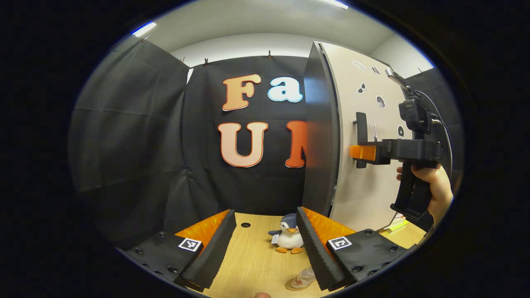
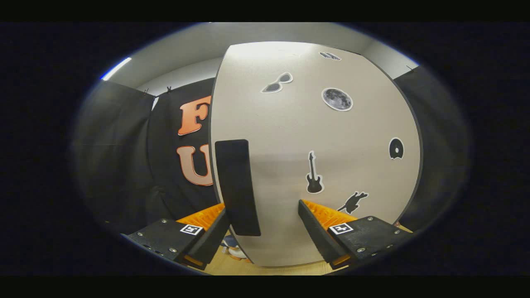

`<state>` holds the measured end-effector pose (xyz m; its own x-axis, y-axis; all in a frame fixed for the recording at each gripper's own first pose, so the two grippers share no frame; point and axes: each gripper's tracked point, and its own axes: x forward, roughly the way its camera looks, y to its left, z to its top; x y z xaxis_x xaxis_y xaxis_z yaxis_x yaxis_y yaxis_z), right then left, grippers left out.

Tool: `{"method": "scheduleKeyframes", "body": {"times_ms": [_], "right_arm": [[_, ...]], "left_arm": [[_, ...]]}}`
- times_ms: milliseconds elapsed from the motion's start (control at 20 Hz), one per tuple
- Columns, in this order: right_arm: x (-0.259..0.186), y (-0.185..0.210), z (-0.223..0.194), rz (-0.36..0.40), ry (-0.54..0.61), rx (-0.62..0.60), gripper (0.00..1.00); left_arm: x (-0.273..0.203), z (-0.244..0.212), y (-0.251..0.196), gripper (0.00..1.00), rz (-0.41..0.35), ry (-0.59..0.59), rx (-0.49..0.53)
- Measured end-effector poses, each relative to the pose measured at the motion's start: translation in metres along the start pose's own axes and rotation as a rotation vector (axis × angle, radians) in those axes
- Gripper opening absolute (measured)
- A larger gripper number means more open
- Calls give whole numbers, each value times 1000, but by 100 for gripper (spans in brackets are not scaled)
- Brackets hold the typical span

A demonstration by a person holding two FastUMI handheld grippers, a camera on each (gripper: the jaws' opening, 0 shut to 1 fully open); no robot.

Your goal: Open the cabinet door with the right hand, grasp the bottle in the cabinet with the left hand and place it on the coaster, then close the cabinet door with the right hand.

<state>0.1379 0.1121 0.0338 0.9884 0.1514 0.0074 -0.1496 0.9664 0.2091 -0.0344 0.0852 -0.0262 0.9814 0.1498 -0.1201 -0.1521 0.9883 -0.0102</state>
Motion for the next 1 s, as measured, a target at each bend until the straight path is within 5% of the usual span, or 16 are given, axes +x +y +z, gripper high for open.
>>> {"method": "scheduleKeyframes", "body": {"times_ms": [450,1000], "right_arm": [[-1,-1,-5,-53,-13,-23,95],[-35,5,-12,4,5,44,95]], "left_arm": [[-3,-3,17,96,35,12,1],[3,-3,-2,95,-1,24,2]]}}
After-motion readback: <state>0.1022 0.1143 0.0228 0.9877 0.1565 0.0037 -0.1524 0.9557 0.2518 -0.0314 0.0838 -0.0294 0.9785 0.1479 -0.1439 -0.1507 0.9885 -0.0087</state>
